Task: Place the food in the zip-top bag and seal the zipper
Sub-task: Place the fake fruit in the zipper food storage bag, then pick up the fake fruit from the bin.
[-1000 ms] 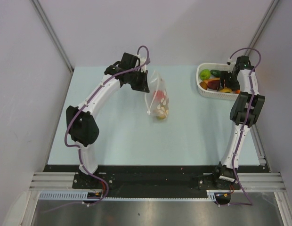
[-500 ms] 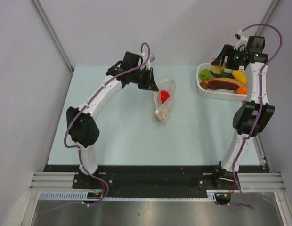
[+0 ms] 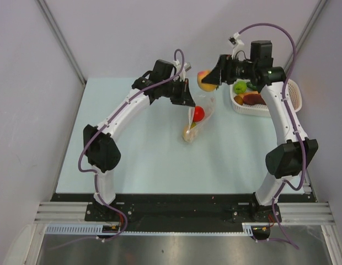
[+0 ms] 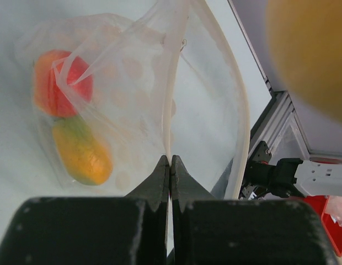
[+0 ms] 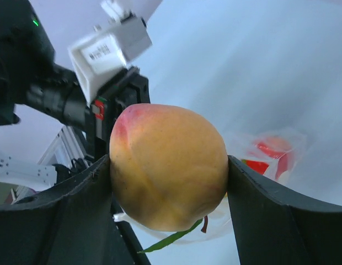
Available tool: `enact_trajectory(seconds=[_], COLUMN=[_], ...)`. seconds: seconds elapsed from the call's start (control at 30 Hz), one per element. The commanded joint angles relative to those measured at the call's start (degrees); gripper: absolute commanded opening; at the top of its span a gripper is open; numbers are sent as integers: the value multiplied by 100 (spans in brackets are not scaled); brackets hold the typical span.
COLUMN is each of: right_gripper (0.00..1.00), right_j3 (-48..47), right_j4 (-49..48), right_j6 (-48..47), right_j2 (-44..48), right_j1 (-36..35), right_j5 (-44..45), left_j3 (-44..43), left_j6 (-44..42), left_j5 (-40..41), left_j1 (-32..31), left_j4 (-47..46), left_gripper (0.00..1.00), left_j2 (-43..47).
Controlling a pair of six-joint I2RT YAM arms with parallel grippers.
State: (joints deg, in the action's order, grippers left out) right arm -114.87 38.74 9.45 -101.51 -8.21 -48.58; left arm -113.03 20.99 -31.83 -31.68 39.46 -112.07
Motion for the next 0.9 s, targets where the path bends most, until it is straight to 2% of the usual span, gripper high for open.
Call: enact_trajectory(seconds=[0.0,0.2,0.3,0.33,0.43,0.57,0.63,0.7,0.87], right_gripper=[20,24,50,77,100,100,100,100,100], right_j3=[735,1344,1397,1319,1161,889,730,493,-52], right_j4=[511,731,898,994,1056,1083,1126,1144,1206], right_j6=[-854,-1568,-1982,-2078,-2184,-2132,-2044,-1895,-1771], right_j2=[220,387,369,369,466,571,466,344,-228], right_j1=[-286,-462,-673,-691,-682,-402,19,336,1724], right_j5=[268,857,1410,1482,1588,1544,1395,1621,1948], left_j3=[-263,-52,-17,-17,-17,1,1,-8,-26], left_j6=[107,45,54,63,63,45,28,10,-78], left_j5=[2,90,81,81,99,99,98,81,134], left_j1=[30,57,57,48,57,57,57,92,145], left_j4=[-211,-202,-211,-211,-202,-167,-158,-149,-71], left_gripper=[0,0,0,0,0,0,0,0,0], left_j2=[45,177,195,194,203,168,159,151,133])
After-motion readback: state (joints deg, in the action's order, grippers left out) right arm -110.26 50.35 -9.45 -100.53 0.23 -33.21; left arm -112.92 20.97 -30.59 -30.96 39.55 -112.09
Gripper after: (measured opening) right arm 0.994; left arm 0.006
